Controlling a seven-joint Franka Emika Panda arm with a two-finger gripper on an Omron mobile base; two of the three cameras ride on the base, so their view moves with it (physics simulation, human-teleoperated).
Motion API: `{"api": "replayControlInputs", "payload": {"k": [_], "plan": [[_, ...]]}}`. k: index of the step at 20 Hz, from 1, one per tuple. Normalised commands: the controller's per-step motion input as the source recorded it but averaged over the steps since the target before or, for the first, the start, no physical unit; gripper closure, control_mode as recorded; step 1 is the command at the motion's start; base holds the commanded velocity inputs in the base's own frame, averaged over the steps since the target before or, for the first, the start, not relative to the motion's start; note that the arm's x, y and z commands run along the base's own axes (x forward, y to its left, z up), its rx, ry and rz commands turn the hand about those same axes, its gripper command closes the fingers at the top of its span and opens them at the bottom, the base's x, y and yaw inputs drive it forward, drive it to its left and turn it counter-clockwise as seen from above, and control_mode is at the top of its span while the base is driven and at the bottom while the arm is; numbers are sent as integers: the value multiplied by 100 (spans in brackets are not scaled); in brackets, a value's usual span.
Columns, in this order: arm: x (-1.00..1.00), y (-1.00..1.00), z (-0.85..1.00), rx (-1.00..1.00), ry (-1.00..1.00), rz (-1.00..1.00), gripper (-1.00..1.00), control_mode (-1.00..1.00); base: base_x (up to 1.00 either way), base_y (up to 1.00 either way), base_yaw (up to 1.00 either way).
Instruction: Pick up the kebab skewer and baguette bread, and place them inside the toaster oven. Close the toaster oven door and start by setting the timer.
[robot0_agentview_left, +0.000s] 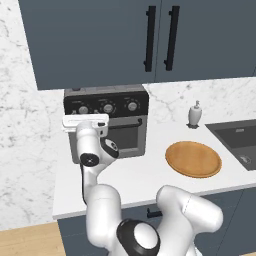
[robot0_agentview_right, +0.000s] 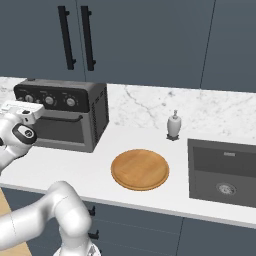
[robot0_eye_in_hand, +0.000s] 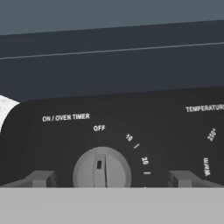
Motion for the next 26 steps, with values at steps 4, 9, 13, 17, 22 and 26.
{"api": "replayControlInputs", "payload": {"k": [4,9,13,17,22,26], "plan": [[-2,13,0,0,-3,0,-100,-100,0,0,0],[-9,22,0,0,-3,0,-100,-100,0,0,0],[-1,8,0,0,-1,0,-100,-100,0,0,0],[0,0,0,0,0,0,-100,-100,0,0,0],[0,-5,0,0,0,0,-100,-100,0,0,0],[0,-19,0,0,-2,0,-100,-100,0,0,0]]}}
